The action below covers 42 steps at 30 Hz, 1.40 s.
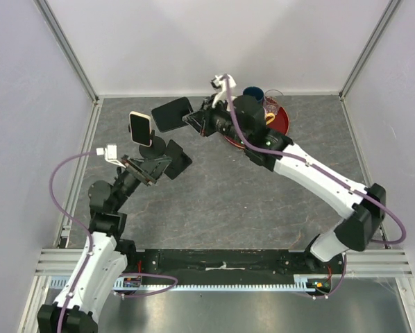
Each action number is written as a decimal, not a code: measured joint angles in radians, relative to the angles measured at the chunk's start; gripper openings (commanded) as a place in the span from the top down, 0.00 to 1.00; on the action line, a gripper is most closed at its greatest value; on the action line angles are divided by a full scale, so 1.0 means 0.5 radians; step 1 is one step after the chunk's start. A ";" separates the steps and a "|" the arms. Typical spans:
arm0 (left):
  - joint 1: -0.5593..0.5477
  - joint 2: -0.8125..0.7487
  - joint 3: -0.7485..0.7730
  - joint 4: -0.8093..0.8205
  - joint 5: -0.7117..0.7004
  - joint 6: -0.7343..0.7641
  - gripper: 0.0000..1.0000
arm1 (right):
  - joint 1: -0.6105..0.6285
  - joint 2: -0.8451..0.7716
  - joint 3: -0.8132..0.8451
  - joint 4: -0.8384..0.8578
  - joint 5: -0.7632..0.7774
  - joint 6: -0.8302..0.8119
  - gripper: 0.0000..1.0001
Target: Place the phone on the phone stand
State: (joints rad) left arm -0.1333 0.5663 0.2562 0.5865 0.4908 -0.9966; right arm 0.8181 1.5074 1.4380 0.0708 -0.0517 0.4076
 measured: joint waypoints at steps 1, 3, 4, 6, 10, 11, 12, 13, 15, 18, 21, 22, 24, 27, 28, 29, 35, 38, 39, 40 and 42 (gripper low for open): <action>-0.001 0.001 0.107 -0.149 0.013 0.117 0.36 | -0.008 0.067 0.145 -0.175 -0.024 -0.084 1.00; -0.004 0.002 0.312 -0.417 0.013 0.333 0.36 | -0.011 0.191 0.343 -0.434 -0.048 -0.202 1.00; -0.005 0.002 0.433 -0.575 -0.014 0.472 0.36 | -0.013 0.276 0.480 -0.610 -0.061 -0.262 1.00; -0.008 0.002 0.619 -0.800 -0.095 0.689 0.32 | -0.019 0.432 0.677 -0.855 -0.079 -0.356 1.00; -0.008 0.005 0.835 -1.109 -0.375 0.974 0.23 | -0.036 0.777 1.112 -1.353 -0.124 -0.501 1.00; -0.008 0.015 0.866 -1.154 -0.448 1.016 0.22 | -0.039 0.845 1.201 -1.436 -0.135 -0.517 1.00; -0.008 0.032 0.895 -1.200 -0.518 1.054 0.22 | -0.047 0.936 1.327 -1.543 -0.151 -0.535 1.00; -0.008 0.052 0.922 -1.235 -0.581 1.083 0.22 | -0.053 0.995 1.410 -1.608 -0.169 -0.549 1.00; -0.008 0.100 0.967 -1.280 -0.675 1.124 0.22 | -0.073 1.129 1.620 -1.743 -0.211 -0.573 1.00; -0.007 0.147 0.992 -1.287 -0.760 1.173 0.23 | -0.102 1.218 1.780 -1.831 -0.294 -0.610 1.00; -0.008 0.172 0.984 -1.283 -0.817 1.218 0.23 | -0.124 1.218 1.785 -1.865 -0.371 -0.631 1.00; -0.008 0.173 0.971 -1.279 -0.833 1.227 0.23 | -0.125 1.221 1.785 -1.875 -0.383 -0.632 1.00; -0.008 0.173 0.941 -1.287 -0.869 1.238 0.23 | -0.124 1.233 1.785 -1.898 -0.414 -0.637 1.00; -0.011 0.190 0.926 -1.293 -0.881 1.247 0.23 | -0.123 1.261 1.785 -1.910 -0.462 -0.636 1.00; -0.014 0.195 0.922 -1.295 -0.882 1.247 0.23 | -0.122 1.273 1.785 -1.912 -0.476 -0.636 1.00; -0.017 0.199 0.918 -1.297 -0.882 1.247 0.23 | -0.122 1.288 1.785 -1.913 -0.487 -0.636 1.00; -0.018 0.219 0.914 -1.312 -0.886 1.248 0.25 | -0.120 1.375 1.785 -1.911 -0.522 -0.636 1.00; -0.018 0.220 0.914 -1.326 -0.912 1.249 0.25 | -0.120 1.415 1.785 -1.913 -0.531 -0.635 1.00; -0.018 0.220 0.914 -1.327 -0.927 1.249 0.25 | -0.120 1.422 1.785 -1.913 -0.532 -0.634 1.00; -0.018 0.220 0.914 -1.329 -0.937 1.249 0.25 | -0.120 1.428 1.785 -1.912 -0.532 -0.634 1.00; -0.018 0.220 0.914 -1.334 -0.964 1.249 0.25 | -0.120 1.434 1.785 -1.912 -0.531 -0.633 1.00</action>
State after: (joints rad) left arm -0.1425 0.6762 0.7132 -0.0807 0.0086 -0.3721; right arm 0.7582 2.2246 2.3306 -0.8852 -0.3172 0.0910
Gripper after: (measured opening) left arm 0.753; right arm 0.144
